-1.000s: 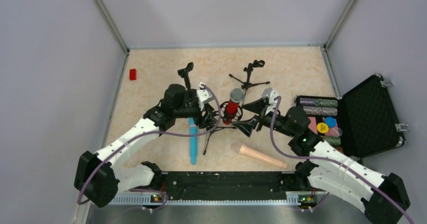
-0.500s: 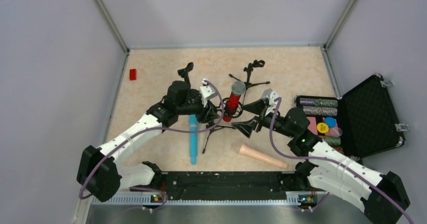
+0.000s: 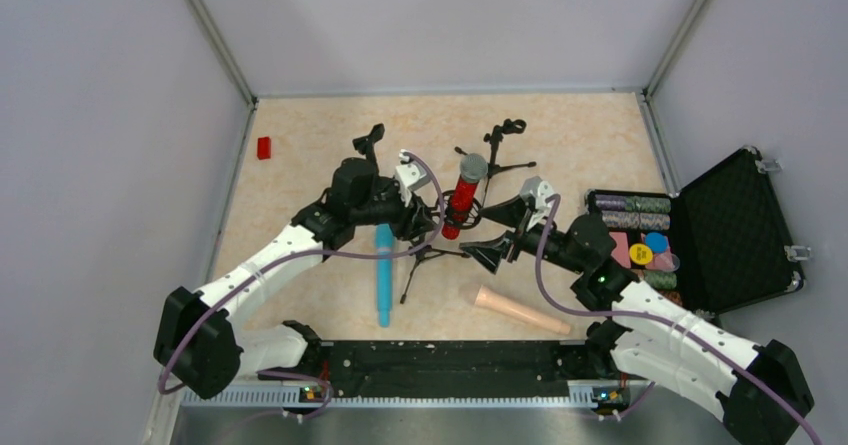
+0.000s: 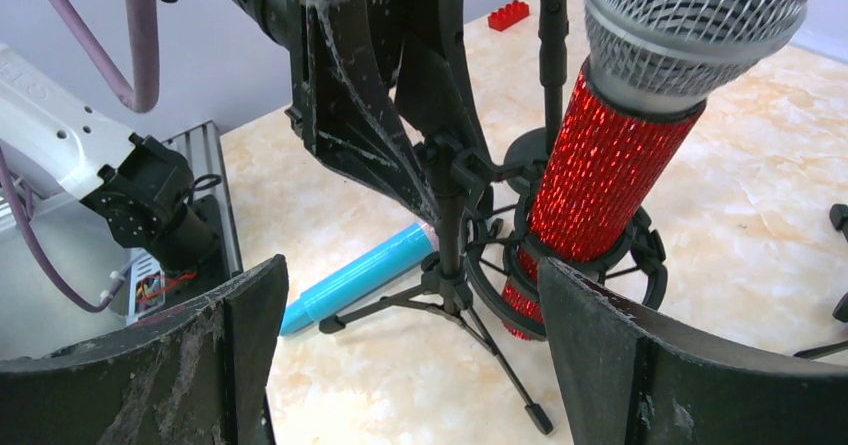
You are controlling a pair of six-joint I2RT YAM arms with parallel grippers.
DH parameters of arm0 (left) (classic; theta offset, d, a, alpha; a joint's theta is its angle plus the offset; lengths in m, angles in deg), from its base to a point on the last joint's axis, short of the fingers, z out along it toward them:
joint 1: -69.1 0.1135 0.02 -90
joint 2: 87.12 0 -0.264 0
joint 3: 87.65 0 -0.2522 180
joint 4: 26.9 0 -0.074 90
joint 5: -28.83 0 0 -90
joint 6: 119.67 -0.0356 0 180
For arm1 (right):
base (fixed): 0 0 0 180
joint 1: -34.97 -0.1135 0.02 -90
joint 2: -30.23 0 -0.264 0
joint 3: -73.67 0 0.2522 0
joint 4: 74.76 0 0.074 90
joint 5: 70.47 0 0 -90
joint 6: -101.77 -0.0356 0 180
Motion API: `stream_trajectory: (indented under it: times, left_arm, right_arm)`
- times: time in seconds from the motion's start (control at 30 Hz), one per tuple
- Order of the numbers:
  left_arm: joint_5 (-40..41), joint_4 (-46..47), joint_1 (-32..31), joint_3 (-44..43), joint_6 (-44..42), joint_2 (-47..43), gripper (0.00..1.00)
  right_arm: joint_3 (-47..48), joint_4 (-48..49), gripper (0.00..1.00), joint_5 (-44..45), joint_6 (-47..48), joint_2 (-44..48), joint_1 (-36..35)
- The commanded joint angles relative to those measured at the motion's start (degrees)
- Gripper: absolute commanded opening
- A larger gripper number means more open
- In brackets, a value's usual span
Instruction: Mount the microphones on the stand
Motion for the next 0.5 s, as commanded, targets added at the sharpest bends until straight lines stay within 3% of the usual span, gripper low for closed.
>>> stream_trajectory:
  times: [0.0,0.47]
  left_arm:
    - [-1.2,10.5,0.1,-1.8,4.2,-1.6,0.0]
    - [0.6,18.8,0.0,-1.9,5.1,-4.7,0.0]
  right_arm:
    - [-0.2,2.3,0.91,-0.1,-0.3,0.3,-0.4]
    - [-0.9,1.0,0.92,1.2,0.2,2.1,-0.3]
